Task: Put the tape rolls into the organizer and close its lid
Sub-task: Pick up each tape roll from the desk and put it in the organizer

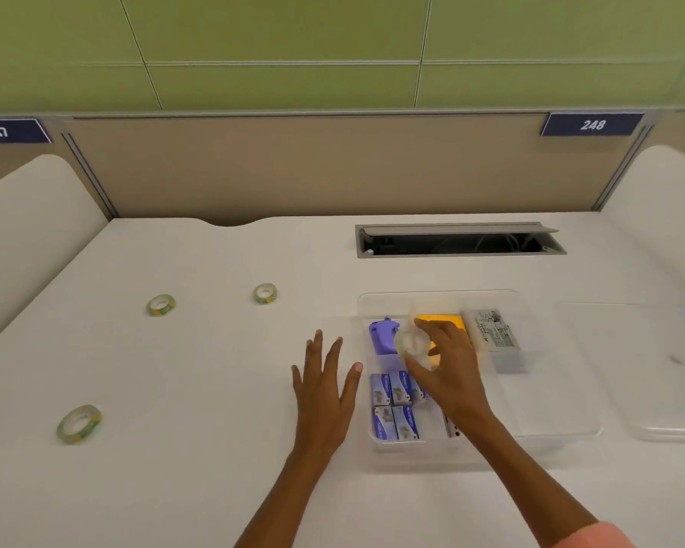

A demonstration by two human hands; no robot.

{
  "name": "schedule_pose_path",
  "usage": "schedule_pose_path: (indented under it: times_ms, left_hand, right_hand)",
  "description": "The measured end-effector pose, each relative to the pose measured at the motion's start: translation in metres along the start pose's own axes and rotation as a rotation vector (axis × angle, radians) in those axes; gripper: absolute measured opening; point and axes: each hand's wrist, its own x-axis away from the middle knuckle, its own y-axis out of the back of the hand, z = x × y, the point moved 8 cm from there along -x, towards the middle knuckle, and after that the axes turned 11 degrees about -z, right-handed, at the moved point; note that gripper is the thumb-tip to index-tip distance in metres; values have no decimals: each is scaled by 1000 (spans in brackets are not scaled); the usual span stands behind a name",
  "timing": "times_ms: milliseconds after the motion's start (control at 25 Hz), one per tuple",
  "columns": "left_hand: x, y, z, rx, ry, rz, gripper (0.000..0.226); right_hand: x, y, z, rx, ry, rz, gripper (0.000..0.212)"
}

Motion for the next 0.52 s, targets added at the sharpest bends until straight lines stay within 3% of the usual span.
schedule_pose_path:
  times_ms: [120, 280, 520]
  left_hand:
    - [6, -33, -28, 31, -42, 100, 96]
    - [19, -59, -29, 42, 45, 239, 67]
    - [18, -58, -27, 15, 73, 246, 67]
  right_hand:
    - [-8, 45, -44, 63, -109, -89, 52]
    - [-7, 90, -88, 98, -173, -166, 51]
    - [7, 87, -121, 192, -213, -65, 53]
